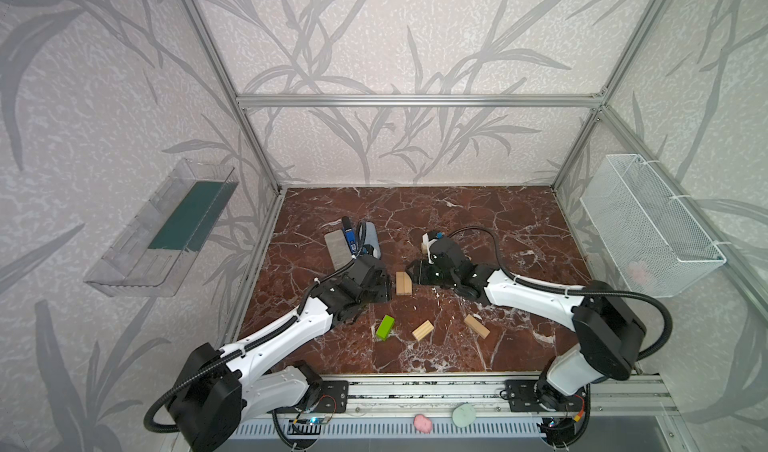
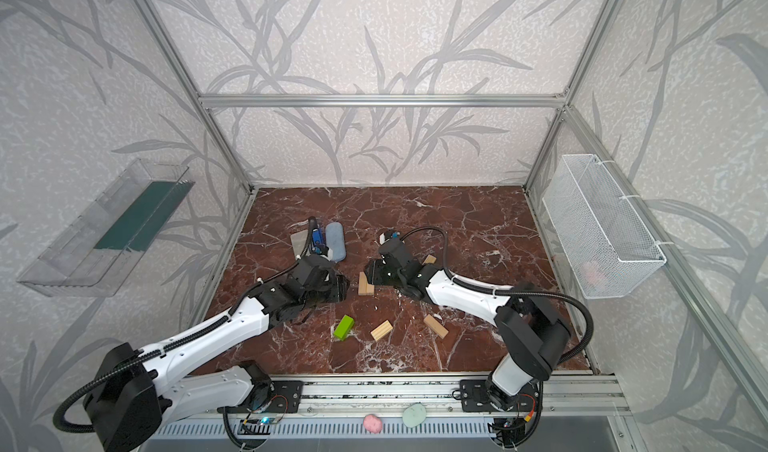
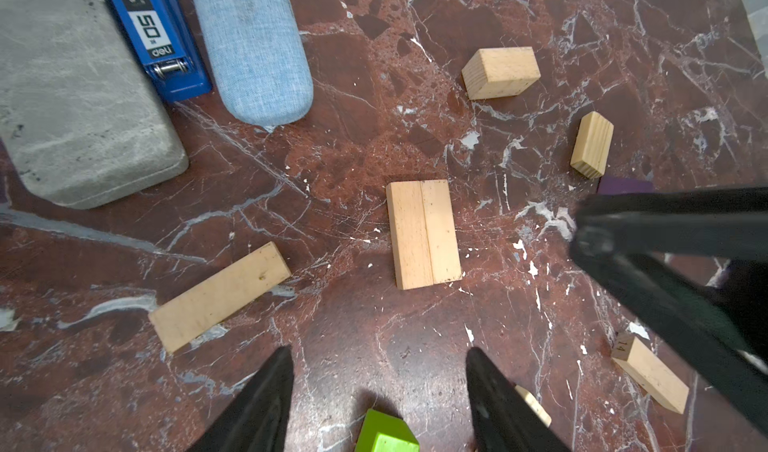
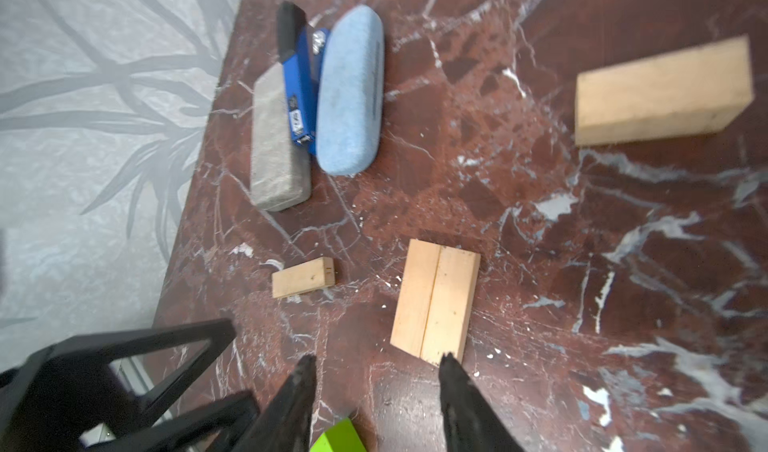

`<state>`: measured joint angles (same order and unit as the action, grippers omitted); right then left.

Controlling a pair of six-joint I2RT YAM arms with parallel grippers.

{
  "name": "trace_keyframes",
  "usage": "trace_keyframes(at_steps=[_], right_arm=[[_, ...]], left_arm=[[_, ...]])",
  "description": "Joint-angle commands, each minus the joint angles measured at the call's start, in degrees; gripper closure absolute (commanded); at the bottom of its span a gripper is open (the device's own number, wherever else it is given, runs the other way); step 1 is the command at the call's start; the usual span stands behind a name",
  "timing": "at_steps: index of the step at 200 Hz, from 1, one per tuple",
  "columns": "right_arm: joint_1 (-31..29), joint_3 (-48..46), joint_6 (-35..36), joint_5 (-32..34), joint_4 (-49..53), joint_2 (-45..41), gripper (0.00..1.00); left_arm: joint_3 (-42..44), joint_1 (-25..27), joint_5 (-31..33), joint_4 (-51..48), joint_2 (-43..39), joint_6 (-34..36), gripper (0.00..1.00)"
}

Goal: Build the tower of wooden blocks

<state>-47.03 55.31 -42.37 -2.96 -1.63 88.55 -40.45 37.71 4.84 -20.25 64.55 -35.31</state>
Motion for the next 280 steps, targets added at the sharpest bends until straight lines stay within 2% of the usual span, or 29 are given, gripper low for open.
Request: trace_keyframes(at_steps=[1, 48, 111, 155, 187, 207, 280], right_arm=[[0.38, -3.97, 8.18, -1.73, 2.60, -5.41, 0.44], [0.49, -14.12, 18.08, -5.65, -1.49, -15.39, 0.22], [0.46, -22.39, 25.60, -9.55, -10.98, -15.52, 0.06], [0.44, -25.95, 29.60, -8.14, -15.28, -16.10, 0.01], [0.44, -26.78, 30.20, -6.89, -16.32, -18.38, 0.01], [0.45, -27.00, 29.93, -5.78, -16.75, -19.22, 0.01], [0.47, -28.24, 29.71, -4.52, -17.48, -21.96, 0.01]], left_arm=[[1.24, -1.48, 0.55, -2.87, -2.36, 2.92, 0.33], [0.24, -5.73, -4.35, -4.21, 0.30, 6.92, 0.26], [-3.88, -10.66, -5.18, -3.29, 11.36, 8.77, 0.21], [-6.23, -13.56, -6.71, -0.16, 17.52, 10.51, 0.19], [-9.87, -15.53, -9.45, -3.12, 21.92, 11.49, 0.18], [-10.50, -15.74, -11.83, -2.47, 23.64, 12.21, 0.15], [-12.36, -16.01, -12.11, -5.50, 28.35, 12.90, 0.12]])
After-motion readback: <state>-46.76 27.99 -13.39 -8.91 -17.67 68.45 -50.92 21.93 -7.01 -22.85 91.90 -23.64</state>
